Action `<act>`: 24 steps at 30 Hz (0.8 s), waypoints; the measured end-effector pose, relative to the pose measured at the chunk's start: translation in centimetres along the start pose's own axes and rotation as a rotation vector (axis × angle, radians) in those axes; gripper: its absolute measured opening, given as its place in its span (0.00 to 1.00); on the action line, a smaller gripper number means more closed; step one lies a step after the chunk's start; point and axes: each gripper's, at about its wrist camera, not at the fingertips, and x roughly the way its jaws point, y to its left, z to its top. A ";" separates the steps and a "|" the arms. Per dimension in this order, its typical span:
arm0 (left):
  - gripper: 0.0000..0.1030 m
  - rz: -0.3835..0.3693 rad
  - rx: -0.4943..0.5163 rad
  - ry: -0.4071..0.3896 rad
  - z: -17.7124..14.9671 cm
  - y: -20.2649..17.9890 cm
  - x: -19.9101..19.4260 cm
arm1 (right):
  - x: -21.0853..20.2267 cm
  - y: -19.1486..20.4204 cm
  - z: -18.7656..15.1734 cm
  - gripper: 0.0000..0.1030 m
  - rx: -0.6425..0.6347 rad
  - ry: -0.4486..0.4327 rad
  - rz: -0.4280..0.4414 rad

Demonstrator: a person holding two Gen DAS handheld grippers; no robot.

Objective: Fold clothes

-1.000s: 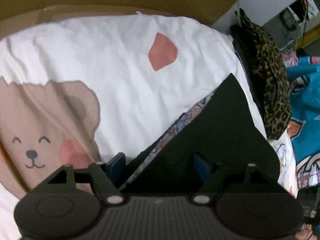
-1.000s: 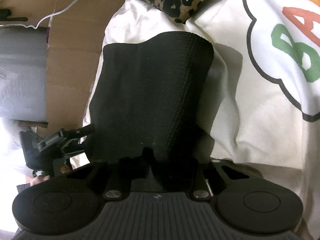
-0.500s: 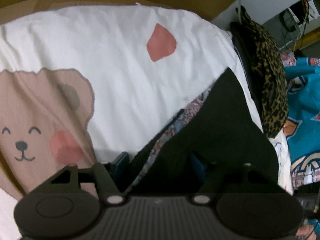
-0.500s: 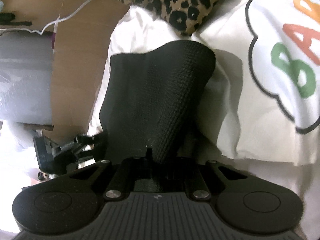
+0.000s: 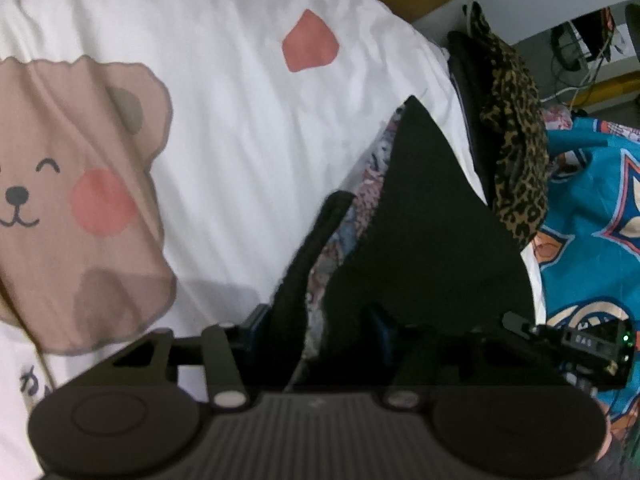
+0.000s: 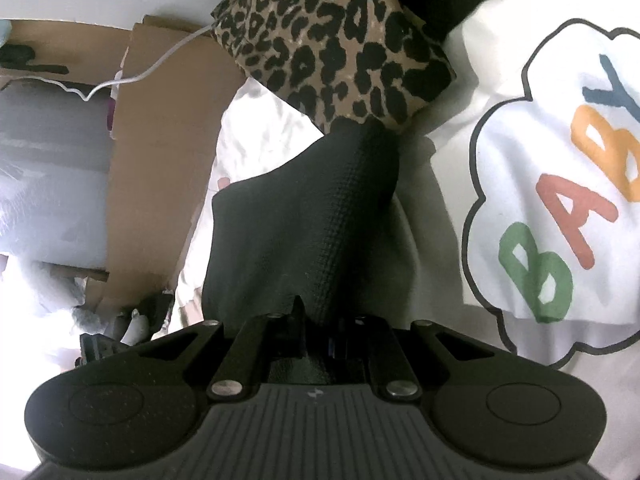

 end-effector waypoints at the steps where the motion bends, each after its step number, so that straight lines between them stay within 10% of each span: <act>1: 0.49 -0.003 -0.005 -0.002 0.1 -0.2 0.1 | 0.1 -0.1 -0.1 0.11 0.010 0.003 -0.004; 9: 0.40 0.021 0.029 -0.042 2.3 -3.2 1.4 | 0.0 -1.1 -1.2 0.36 0.044 0.005 -0.023; 20: 0.78 -0.014 0.059 -0.045 3.7 -5.4 2.5 | 0.6 -1.5 -2.3 0.37 0.061 0.028 -0.011; 24: 0.79 -0.022 0.072 -0.031 1.1 -1.0 -1.9 | 0.6 -1.6 -2.3 0.37 0.059 0.031 -0.009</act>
